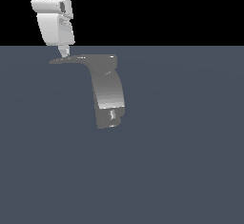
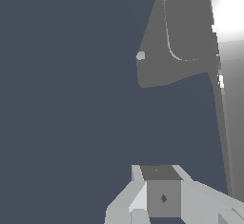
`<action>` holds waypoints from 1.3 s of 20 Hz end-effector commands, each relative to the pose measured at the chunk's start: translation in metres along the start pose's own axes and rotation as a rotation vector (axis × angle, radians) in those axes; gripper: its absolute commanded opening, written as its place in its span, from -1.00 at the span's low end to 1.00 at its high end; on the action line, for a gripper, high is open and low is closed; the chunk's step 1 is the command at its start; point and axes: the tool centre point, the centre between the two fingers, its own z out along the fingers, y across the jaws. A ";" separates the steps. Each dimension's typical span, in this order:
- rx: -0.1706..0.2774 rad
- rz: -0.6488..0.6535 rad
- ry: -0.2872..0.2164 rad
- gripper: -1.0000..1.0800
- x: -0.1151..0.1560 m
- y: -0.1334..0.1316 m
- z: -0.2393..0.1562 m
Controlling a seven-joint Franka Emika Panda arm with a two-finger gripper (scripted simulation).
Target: Turn on the faucet by rotating a designated handle.
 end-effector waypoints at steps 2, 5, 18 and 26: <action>0.000 0.018 0.000 -1.00 0.002 -0.005 0.002; 0.000 0.020 0.000 -1.00 0.002 -0.005 0.002; -0.001 0.020 0.000 -1.00 0.000 0.022 0.002; 0.000 0.021 0.000 -1.00 -0.001 0.044 0.002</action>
